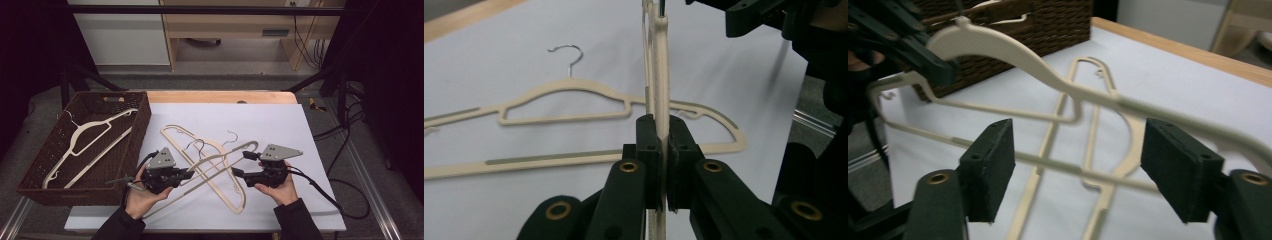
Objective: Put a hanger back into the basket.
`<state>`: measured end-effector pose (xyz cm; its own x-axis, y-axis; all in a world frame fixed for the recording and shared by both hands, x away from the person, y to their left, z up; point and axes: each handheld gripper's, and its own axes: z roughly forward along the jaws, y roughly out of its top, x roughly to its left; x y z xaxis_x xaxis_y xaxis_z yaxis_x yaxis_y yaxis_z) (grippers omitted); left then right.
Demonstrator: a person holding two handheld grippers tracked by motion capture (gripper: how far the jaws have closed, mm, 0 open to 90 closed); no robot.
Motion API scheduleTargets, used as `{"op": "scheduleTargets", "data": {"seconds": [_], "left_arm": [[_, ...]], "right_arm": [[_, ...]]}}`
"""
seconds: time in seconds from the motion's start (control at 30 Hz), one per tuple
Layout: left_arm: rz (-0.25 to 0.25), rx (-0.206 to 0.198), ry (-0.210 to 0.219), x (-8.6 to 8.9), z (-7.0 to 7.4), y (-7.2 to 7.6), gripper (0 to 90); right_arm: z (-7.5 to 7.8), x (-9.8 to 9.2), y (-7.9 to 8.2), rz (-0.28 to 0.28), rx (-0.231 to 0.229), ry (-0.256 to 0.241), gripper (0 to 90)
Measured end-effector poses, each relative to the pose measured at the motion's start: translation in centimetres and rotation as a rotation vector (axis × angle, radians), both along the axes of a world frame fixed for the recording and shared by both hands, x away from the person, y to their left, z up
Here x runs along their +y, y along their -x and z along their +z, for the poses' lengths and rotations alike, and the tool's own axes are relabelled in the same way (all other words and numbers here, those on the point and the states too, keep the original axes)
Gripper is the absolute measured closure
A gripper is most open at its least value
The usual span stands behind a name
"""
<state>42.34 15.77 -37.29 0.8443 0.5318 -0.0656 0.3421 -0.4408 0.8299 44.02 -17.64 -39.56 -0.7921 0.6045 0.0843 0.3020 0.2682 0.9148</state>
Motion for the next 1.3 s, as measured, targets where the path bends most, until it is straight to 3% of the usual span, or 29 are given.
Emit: {"op": "scheduleTargets", "data": {"seconds": [0.13,0.3,0.43,0.77,1.1,1.3], "left_arm": [[0.027,-0.024,0.026,0.9,1.0,0.2,86.4],[0.057,-0.059,0.056,2.2,2.8,0.6,86.4],[0.073,-0.096,0.087,3.6,4.8,1.0,86.4],[0.102,-0.178,0.082,7.1,9.7,1.0,86.4],[0.199,-0.207,0.058,13.1,13.0,-1.1,86.4],[0.269,-0.199,0.042,17.3,13.3,-2.8,86.4]], "right_arm": [[0.1,-1.5,0.0,-0.079,-0.009,-0.008,17.2],[0.1,-3.0,0.1,-0.149,-0.013,-0.041,12.7],[-0.1,-3.7,0.1,-0.174,-0.01,-0.038,10.3],[-0.2,-4.7,0.3,-0.229,-0.004,-0.043,7.4],[-0.3,-5.2,0.2,-0.244,0.002,-0.051,7.0],[-0.4,-5.2,0.2,-0.247,0.004,-0.051,6.9]]}}
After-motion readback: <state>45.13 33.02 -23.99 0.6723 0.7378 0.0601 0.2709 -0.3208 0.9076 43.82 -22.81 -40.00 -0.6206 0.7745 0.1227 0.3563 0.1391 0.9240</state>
